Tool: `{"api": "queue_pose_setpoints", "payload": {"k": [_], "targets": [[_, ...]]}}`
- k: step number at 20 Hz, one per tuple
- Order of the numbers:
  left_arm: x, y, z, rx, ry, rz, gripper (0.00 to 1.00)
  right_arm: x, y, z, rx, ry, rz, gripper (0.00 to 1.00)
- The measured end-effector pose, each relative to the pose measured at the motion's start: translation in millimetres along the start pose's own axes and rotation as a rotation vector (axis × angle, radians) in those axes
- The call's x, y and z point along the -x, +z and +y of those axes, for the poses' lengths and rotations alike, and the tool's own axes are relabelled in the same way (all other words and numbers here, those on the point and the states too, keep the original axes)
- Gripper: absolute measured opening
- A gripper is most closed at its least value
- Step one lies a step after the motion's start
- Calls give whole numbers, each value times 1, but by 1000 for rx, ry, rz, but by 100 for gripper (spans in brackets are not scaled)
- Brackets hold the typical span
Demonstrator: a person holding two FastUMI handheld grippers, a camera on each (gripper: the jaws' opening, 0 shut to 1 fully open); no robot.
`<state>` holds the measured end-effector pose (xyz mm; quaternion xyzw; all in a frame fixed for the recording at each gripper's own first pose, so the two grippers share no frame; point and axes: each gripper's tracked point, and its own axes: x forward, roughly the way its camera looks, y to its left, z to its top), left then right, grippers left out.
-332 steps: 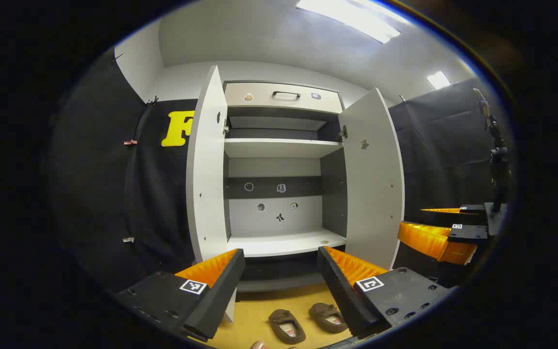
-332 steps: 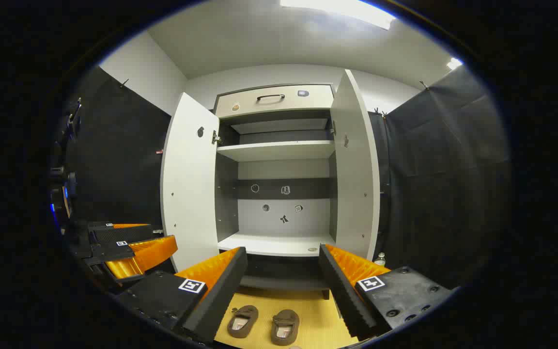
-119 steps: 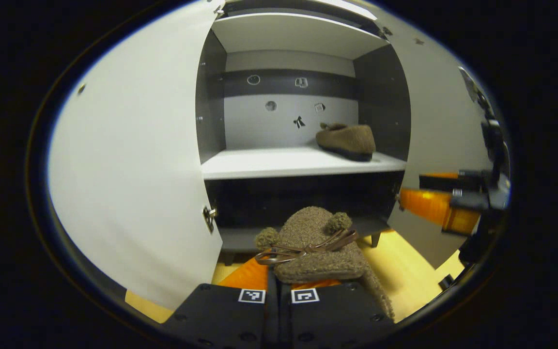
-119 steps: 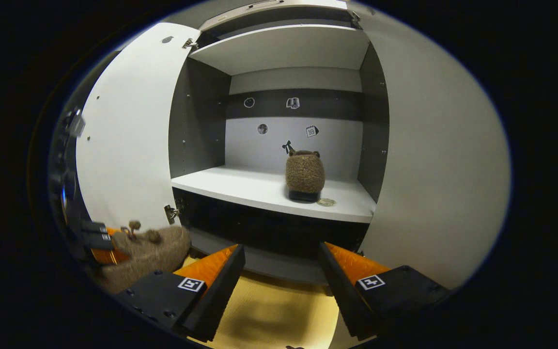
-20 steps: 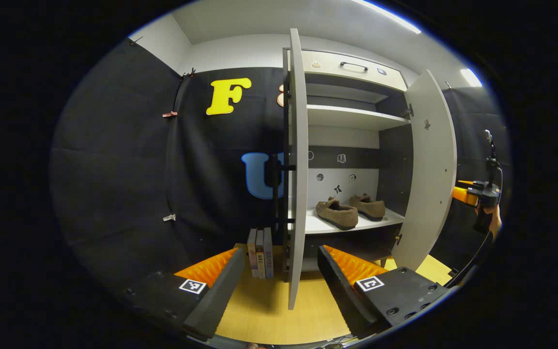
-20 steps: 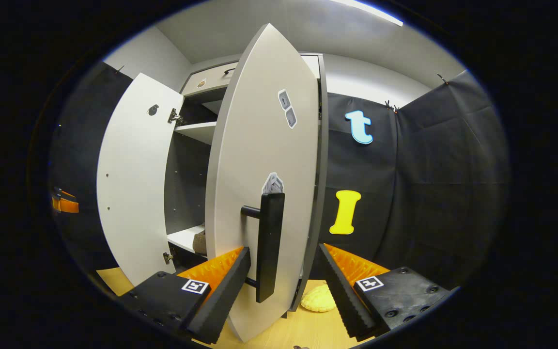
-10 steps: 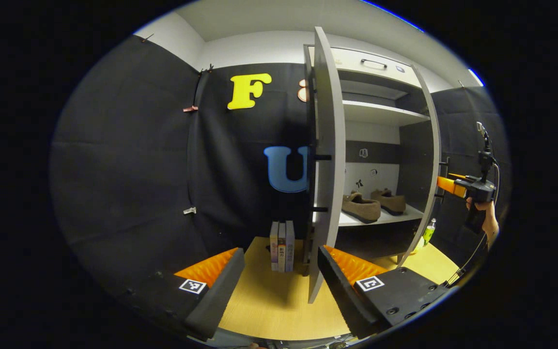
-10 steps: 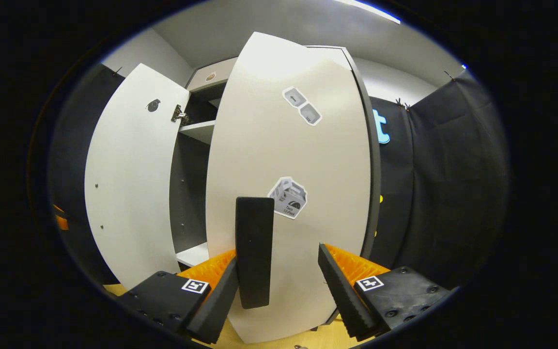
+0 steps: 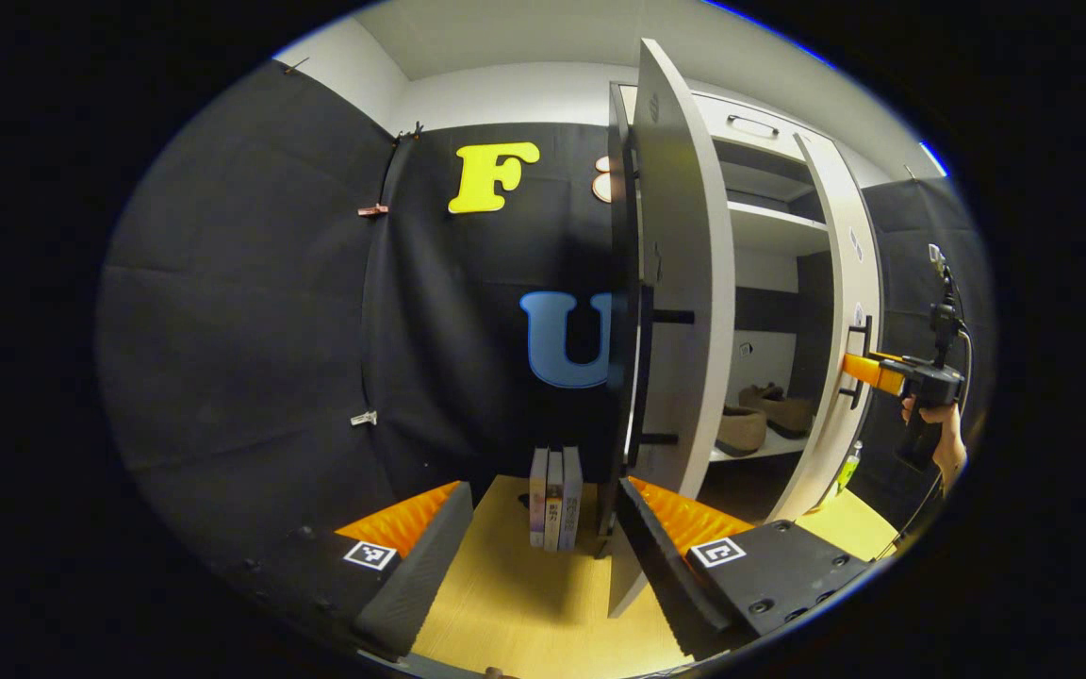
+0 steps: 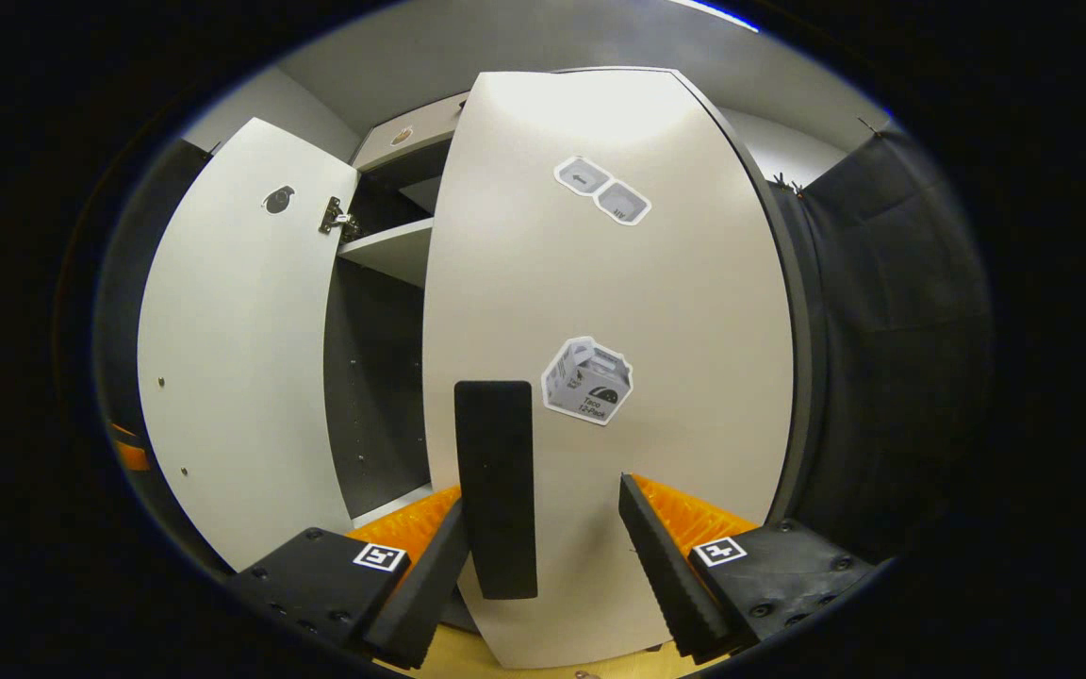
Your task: Grab one shoe with the right hand and put it into the shoe cabinet, grab the other shoe with the left hand and put it into the shoe cabinet; then close the right door with the right hand and the left door with the left hand.
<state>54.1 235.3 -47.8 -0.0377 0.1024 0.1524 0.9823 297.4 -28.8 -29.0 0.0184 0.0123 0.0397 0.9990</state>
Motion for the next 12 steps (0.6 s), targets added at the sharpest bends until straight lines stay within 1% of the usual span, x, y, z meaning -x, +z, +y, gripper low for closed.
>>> {"api": "queue_pose_setpoints", "payload": {"k": [3, 7, 10, 12], "targets": [[-16, 18, -20, 0, -54, -33, 97, -7, -2, 1, -4, -4, 3, 94], [-26, 25, -29, -4, -82, -44, 97, -9, -4, 2, -11, -2, 15, 94], [-28, 28, -31, 8, -90, -36, 95, 7, -4, 6, 2, 25, 25, 95], [-28, 27, -33, 13, -86, -36, 95, 26, -3, 3, 45, 35, 22, 95]]}}
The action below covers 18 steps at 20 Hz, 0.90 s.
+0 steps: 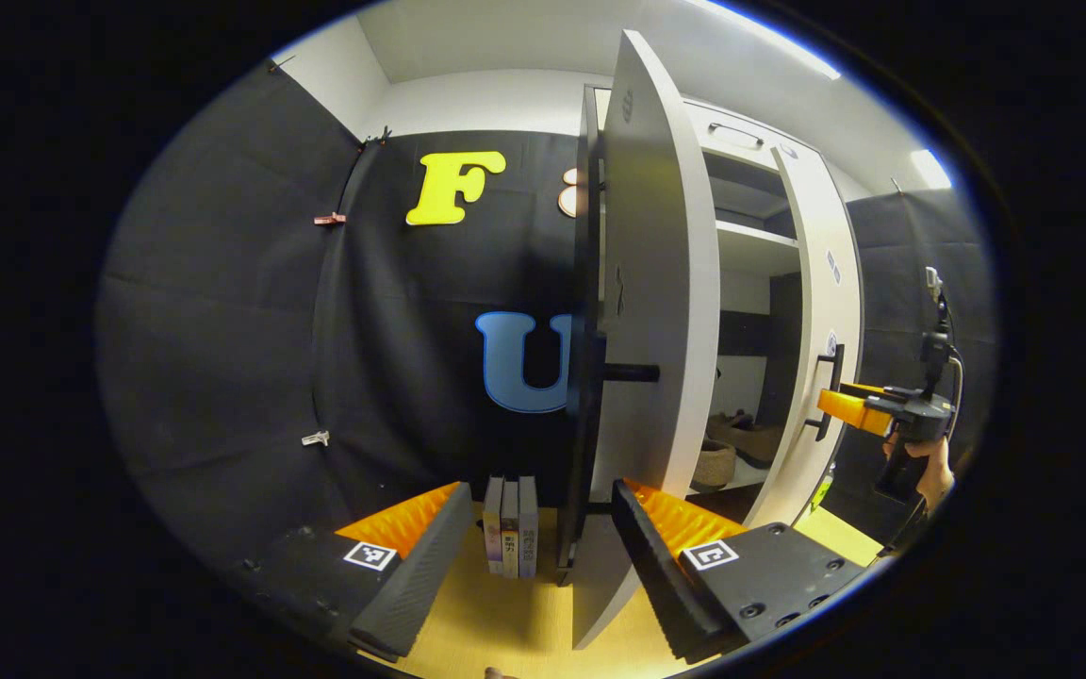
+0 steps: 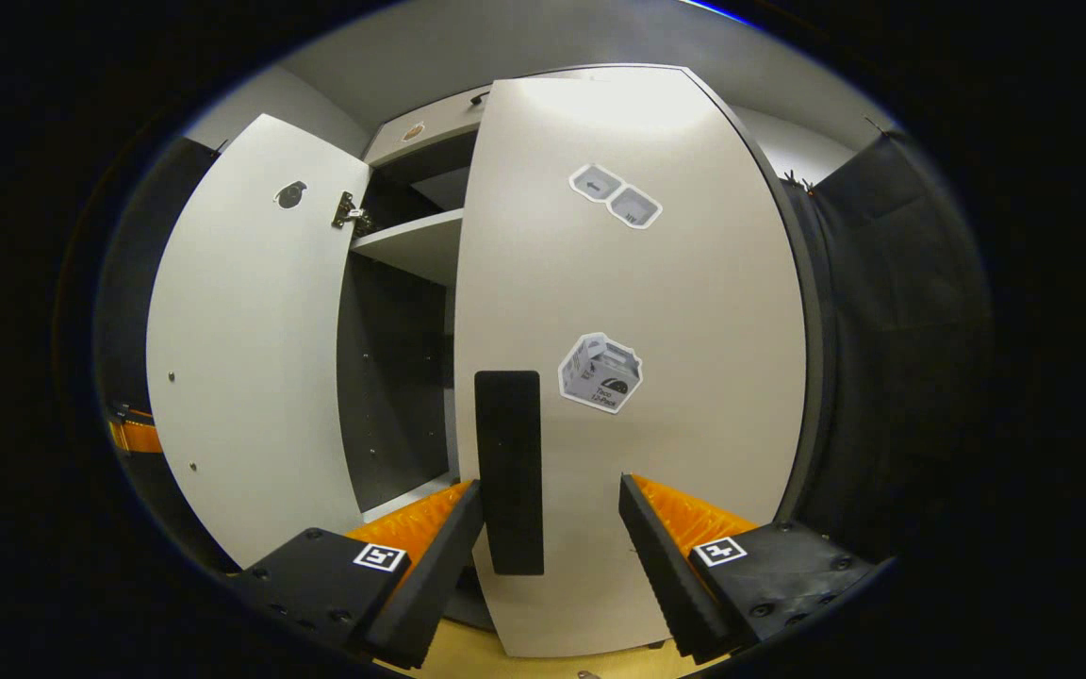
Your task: Grab one shoe with the right hand and put it into the shoe cabinet, grab the other shoe with the left hand and put it into the shoe cabinet; then close the right door with the right hand and the left door with the left hand.
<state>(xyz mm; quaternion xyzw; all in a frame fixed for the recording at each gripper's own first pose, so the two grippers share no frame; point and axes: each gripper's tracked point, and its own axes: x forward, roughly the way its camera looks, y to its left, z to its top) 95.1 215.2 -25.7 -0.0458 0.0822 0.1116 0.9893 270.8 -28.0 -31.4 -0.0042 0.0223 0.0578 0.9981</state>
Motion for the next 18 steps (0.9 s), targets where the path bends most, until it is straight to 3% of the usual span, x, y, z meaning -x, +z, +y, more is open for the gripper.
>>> {"api": "queue_pose_setpoints", "payload": {"k": [4, 5, 18], "targets": [[0, -1, -19, -5, -28, 9, 91, 25, -2, 1, 64, 23, 18, 97], [0, -2, -27, -3, -39, 8, 94, 28, -2, 3, 63, 29, 19, 97], [-28, -2, -118, 2, -167, -4, 94, 59, 8, -28, -2, 20, 19, 97]]}}
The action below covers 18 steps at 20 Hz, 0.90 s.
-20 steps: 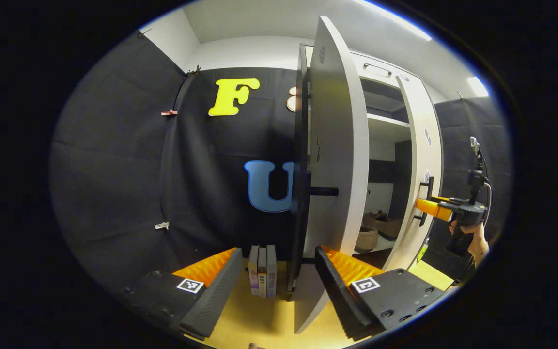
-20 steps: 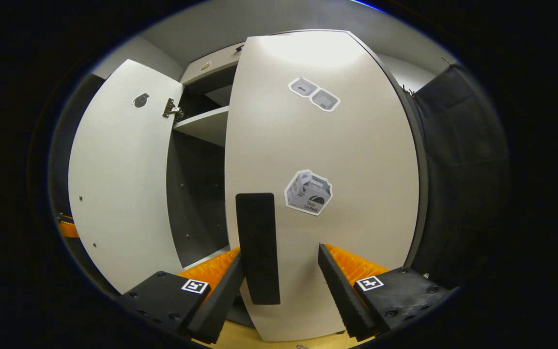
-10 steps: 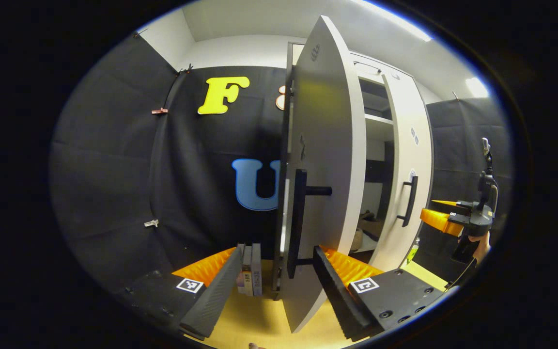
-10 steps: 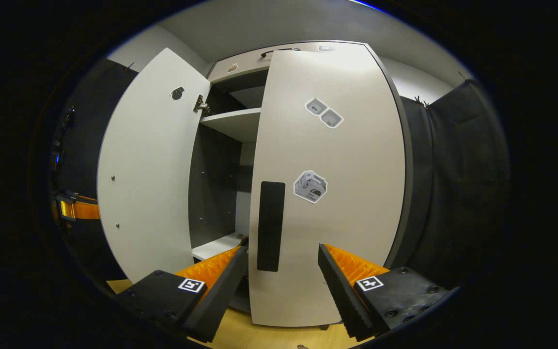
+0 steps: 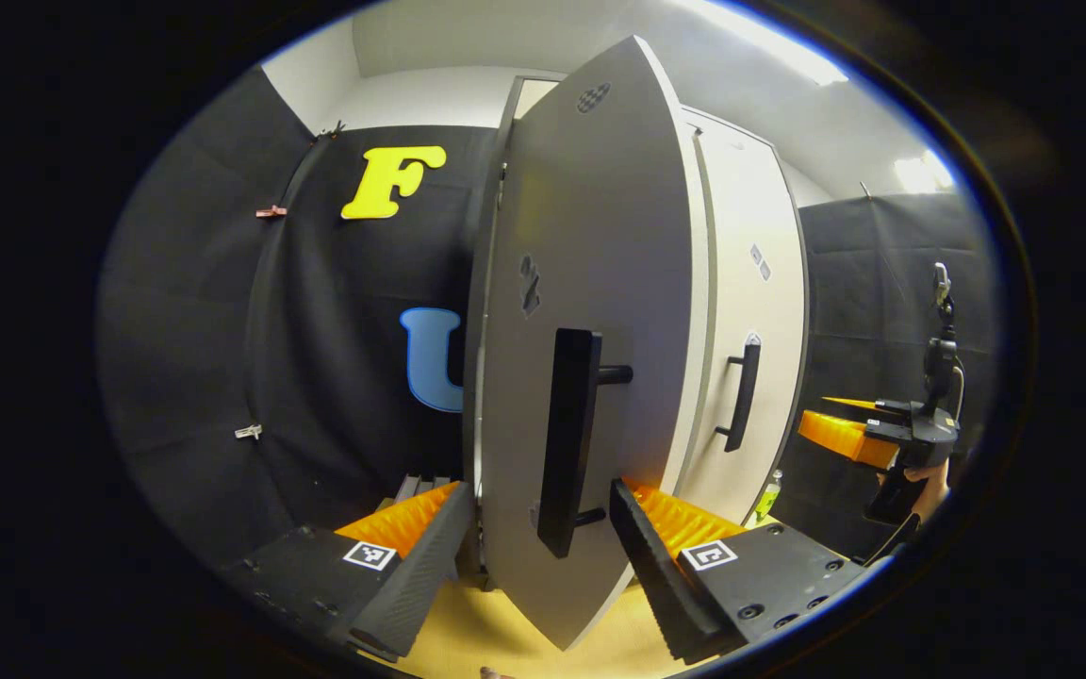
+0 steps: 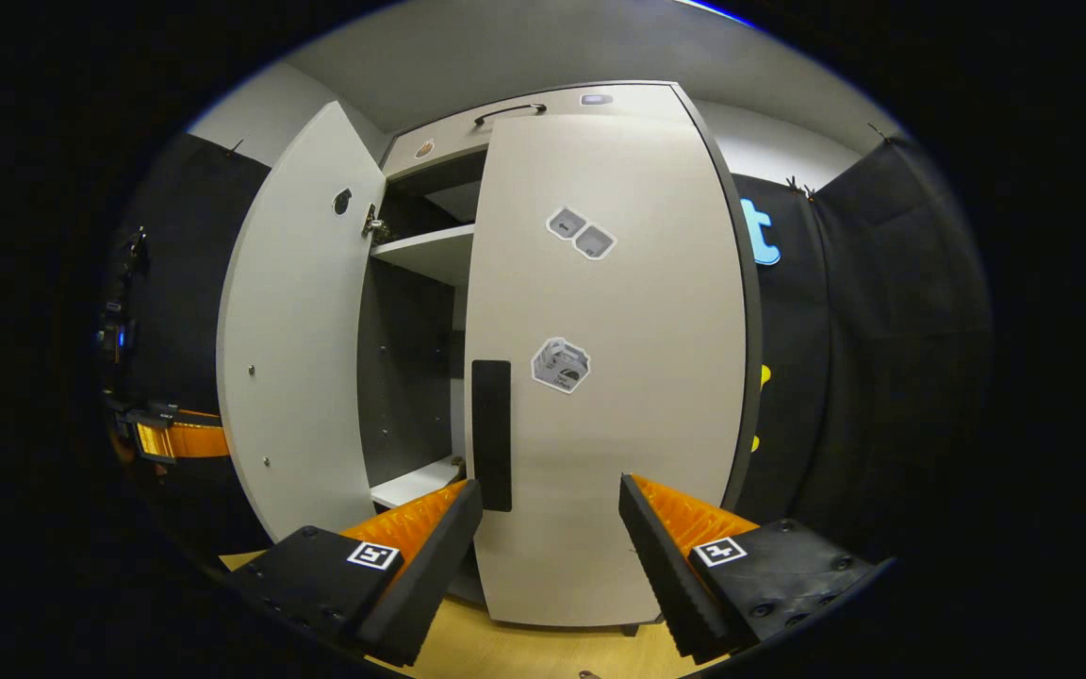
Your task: Grab one shoe with the right hand and put it into the shoe cabinet, grab the other shoe with the left hand and put it into the shoe cabinet; then close the right door with the right hand and the left door with the left hand.
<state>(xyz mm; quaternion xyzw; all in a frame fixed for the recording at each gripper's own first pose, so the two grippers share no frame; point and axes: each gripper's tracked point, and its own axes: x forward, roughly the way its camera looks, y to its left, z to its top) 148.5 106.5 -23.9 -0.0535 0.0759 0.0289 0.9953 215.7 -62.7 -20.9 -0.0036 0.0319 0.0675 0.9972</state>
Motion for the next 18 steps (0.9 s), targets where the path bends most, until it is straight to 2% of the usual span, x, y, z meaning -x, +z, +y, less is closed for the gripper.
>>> {"api": "queue_pose_setpoints", "payload": {"k": [1, 2, 5, 9, 12, 18], "targets": [[-3, -1, -9, -2, -10, 0, 91, 1, 0, -1, 1, 1, 1, 97], [-7, -2, -18, 0, -28, 0, 94, 2, 0, -3, 1, 3, 1, 97], [-26, -6, -55, 27, -121, 5, 94, 6, 3, -6, -10, 6, -5, 97], [-35, -7, -82, -22, -152, 13, 95, 13, 9, -12, -22, -2, -19, 97], [-28, -8, -96, -16, -175, 6, 95, 20, 11, -14, -24, -15, -22, 97], [-7, -12, -95, -19, -188, 10, 94, 41, 12, -4, -19, -30, -18, 97]]}}
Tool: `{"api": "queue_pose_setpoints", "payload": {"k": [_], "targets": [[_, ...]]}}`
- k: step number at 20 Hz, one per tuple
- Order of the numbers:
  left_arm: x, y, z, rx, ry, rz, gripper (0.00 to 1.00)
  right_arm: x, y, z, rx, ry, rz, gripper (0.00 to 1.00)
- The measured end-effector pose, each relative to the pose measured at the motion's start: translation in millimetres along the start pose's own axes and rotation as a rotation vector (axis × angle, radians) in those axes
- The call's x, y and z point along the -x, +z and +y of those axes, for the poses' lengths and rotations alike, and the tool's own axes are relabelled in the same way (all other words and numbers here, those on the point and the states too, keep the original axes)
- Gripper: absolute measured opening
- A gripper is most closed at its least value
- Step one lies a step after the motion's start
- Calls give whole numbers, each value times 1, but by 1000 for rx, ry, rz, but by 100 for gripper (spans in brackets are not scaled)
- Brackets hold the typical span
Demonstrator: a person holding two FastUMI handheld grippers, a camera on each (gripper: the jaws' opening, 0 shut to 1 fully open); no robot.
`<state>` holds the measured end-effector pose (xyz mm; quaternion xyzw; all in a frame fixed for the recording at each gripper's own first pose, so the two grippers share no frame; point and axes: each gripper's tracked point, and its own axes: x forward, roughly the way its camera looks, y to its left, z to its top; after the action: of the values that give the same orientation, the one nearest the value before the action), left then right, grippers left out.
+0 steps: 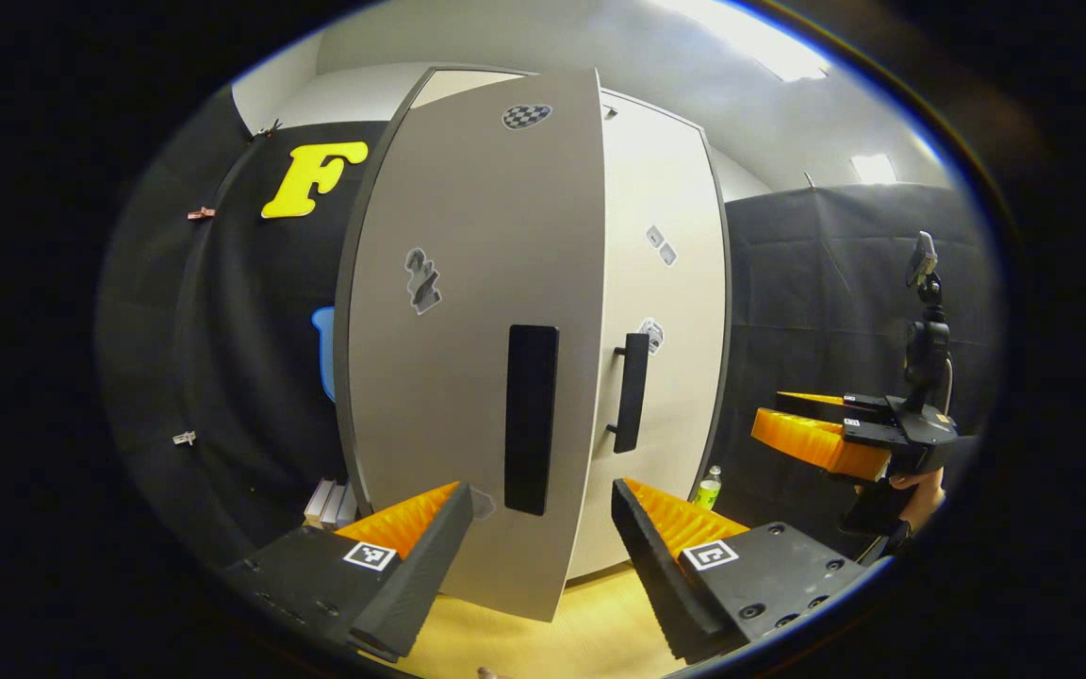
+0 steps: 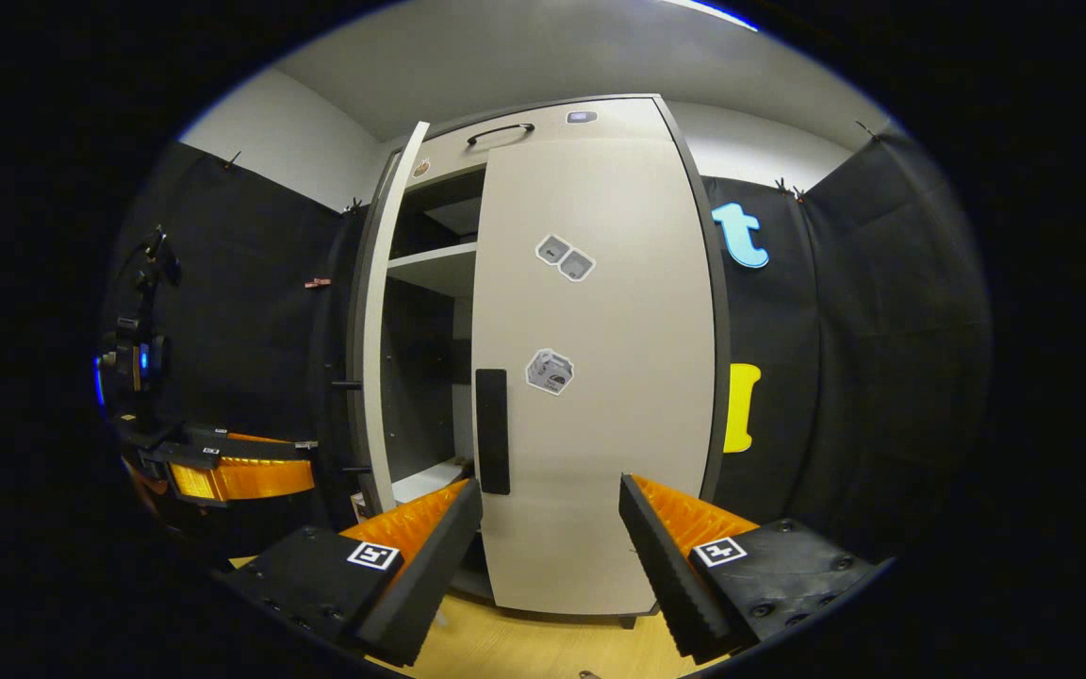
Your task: Grab one shoe with the right hand and put it into the shoe cabinet, grab the other shoe with the left hand and put it into the shoe cabinet; then close the right door with the right hand and the left door with the left hand.
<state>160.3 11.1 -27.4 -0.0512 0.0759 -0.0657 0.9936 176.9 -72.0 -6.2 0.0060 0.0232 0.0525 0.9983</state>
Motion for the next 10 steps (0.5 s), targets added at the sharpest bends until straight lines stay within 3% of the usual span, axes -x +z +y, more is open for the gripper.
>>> {"api": "queue_pose_setpoints", "payload": {"k": [10], "targets": [[26, -3, -11, -8, -41, 12, 95, 34, 0, 24, 2, -10, 20, 97]]}}
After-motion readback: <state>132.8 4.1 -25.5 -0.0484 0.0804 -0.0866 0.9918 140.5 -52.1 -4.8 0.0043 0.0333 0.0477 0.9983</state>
